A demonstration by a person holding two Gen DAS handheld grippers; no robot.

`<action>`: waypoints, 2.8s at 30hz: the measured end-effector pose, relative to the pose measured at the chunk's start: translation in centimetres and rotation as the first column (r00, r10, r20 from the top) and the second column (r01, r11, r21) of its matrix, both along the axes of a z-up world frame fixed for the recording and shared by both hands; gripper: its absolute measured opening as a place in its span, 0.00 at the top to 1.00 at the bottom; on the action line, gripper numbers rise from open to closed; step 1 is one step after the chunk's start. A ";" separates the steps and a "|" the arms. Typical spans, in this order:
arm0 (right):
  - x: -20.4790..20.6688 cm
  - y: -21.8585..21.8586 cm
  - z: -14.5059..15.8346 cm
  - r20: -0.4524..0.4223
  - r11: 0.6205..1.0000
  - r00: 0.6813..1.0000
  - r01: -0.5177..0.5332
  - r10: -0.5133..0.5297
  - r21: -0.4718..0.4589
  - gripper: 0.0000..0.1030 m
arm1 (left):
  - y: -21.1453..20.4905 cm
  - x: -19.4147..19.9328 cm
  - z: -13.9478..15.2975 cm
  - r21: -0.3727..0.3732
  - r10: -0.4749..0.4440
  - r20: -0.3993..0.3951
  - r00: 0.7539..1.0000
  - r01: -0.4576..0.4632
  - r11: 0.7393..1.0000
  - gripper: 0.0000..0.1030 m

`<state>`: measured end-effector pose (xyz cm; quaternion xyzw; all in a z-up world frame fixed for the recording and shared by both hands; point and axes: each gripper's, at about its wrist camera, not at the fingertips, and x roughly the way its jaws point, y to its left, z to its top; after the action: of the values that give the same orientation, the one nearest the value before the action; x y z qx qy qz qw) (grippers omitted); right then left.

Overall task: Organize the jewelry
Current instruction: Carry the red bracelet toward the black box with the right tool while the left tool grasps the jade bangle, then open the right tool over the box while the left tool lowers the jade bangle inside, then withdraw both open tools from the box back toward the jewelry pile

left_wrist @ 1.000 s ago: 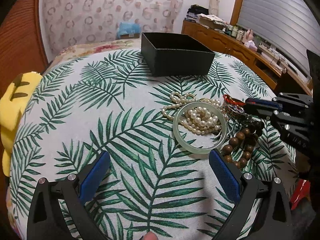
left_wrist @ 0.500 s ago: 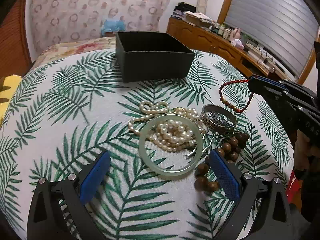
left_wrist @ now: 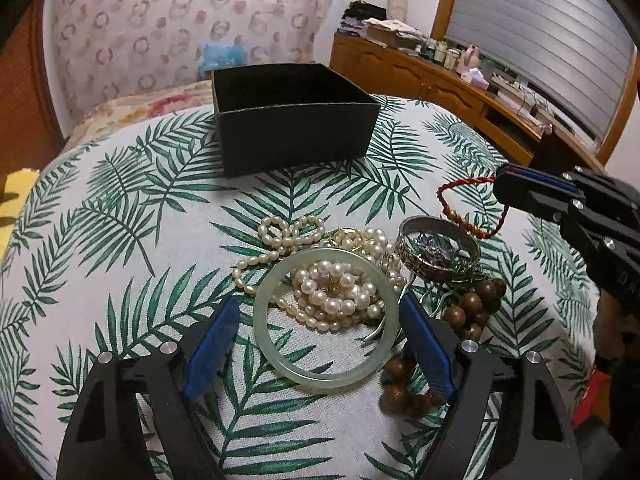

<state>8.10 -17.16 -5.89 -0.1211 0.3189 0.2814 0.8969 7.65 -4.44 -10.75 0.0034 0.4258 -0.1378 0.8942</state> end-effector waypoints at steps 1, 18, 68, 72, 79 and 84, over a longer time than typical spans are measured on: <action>0.0 0.0 -0.1 0.000 1.000 1.000 -0.001 0.001 -0.002 0.90 | -0.1 0.0 0.0 0.006 -0.002 0.006 1.000 0.002 1.000 0.28; 1.8 1.8 2.3 0.091 0.999 0.995 -0.036 0.037 -0.016 0.90 | 2.1 0.2 3.4 -0.059 0.030 0.089 0.996 -0.025 0.998 0.33; 17.8 0.4 1.7 0.008 0.995 0.999 0.050 -0.051 0.082 0.58 | 1.2 16.5 5.4 0.088 -0.010 0.094 0.996 0.002 0.996 0.33; 17.6 0.1 1.9 0.017 0.996 0.999 0.049 -0.050 0.078 0.58 | 1.1 16.1 5.9 0.081 -0.016 0.108 0.994 0.007 0.997 0.33; 15.4 -0.6 2.6 0.032 0.996 0.999 0.039 -0.042 0.074 0.58 | 1.5 14.0 7.1 0.064 -0.009 0.136 0.991 0.001 0.998 0.33; 13.3 -1.2 2.0 0.005 0.997 0.999 0.042 -0.042 0.057 0.58 | 2.2 11.6 8.0 0.038 0.002 0.161 0.987 -0.008 0.999 0.33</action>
<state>21.37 -18.40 -3.92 -0.0895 0.3103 0.2712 0.9067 19.24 -2.21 -2.73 0.0307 0.3550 -0.1268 0.9257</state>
